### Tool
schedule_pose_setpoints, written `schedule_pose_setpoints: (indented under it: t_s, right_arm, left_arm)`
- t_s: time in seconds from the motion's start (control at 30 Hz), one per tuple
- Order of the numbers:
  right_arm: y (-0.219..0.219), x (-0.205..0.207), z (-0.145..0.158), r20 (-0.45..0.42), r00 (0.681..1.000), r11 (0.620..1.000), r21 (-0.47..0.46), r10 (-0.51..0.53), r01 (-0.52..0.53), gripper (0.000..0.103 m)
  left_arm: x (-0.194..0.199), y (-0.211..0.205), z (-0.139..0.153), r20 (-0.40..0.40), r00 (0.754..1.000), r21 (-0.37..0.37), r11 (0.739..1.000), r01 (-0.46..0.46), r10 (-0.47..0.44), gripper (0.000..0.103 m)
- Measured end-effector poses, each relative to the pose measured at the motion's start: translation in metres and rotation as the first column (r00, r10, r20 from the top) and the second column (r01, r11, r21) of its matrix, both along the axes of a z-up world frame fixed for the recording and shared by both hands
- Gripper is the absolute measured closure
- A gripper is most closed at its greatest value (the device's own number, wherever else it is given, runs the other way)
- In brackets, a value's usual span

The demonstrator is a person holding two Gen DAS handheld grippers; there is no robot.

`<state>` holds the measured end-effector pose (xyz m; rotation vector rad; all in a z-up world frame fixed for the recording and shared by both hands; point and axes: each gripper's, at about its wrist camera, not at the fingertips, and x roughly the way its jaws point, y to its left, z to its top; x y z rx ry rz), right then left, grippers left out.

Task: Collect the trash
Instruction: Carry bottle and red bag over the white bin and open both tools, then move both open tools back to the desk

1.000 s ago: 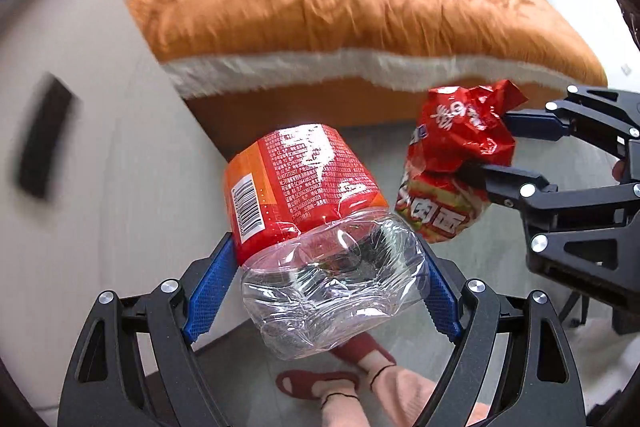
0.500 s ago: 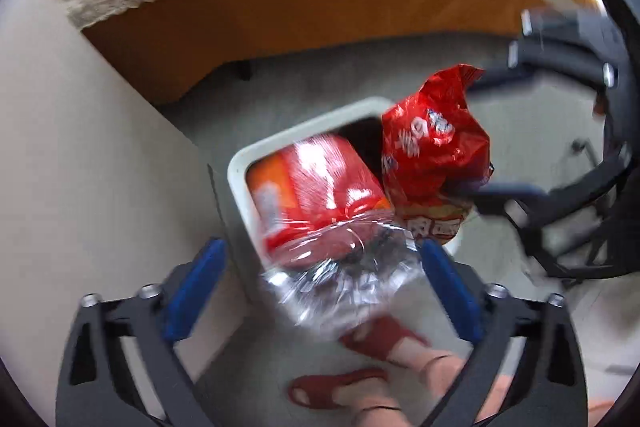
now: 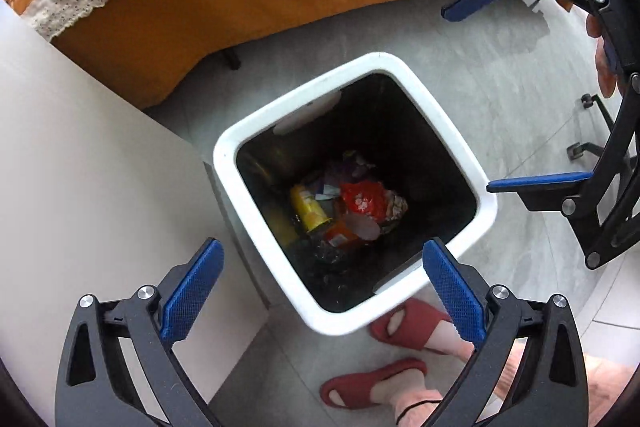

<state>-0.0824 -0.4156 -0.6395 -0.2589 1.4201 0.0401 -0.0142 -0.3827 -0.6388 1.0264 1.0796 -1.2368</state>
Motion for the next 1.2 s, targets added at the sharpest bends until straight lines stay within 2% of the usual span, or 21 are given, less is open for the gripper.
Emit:
schedule_pose_setpoints:
  t_s: [0.23,0.47,0.63,0.73,0.87,0.93,1.1,1.2]
  right_arm:
    - [-0.004,0.002,0.040,0.034,0.997,0.998,-0.002,-0.070,0.070,0.004]
    - [-0.008,-0.003,0.095,0.077,0.985,0.988,-0.004,-0.153,0.154,0.004]
    - [-0.014,-0.014,0.141,0.101,0.959,0.963,-0.013,-0.265,0.268,0.004]
    - [-0.014,-0.023,0.180,0.143,0.933,0.942,-0.015,-0.331,0.337,0.004]
    - [-0.012,-0.033,0.248,0.239,0.894,0.918,-0.026,-0.379,0.396,0.004]
    - [-0.012,-0.034,0.278,0.291,0.872,0.909,-0.019,-0.394,0.417,0.004]
    - [-0.009,-0.028,0.358,0.432,0.796,0.892,0.048,-0.424,0.449,0.004]
    - [-0.003,-0.015,0.394,0.486,0.771,0.904,0.111,-0.411,0.412,0.004]
  left_arm:
    - [-0.001,0.003,0.040,-0.034,0.997,-0.031,0.997,-0.068,0.067,0.005]
    - [-0.008,0.003,0.097,-0.054,0.993,-0.089,0.989,-0.114,0.110,0.005]
    - [-0.011,0.003,0.144,-0.062,0.987,-0.114,0.981,-0.157,0.151,0.005]
    - [-0.012,0.007,0.185,-0.064,0.979,-0.152,0.968,-0.199,0.191,0.005]
    - [-0.010,0.013,0.249,-0.025,0.965,-0.208,0.943,-0.261,0.262,0.005]
    - [-0.007,0.017,0.284,-0.011,0.953,-0.252,0.921,-0.296,0.303,0.005]
    - [0.007,0.035,0.373,0.022,0.912,-0.388,0.844,-0.370,0.409,0.005]
    - [0.018,0.054,0.412,0.050,0.882,-0.441,0.802,-0.402,0.469,0.005]
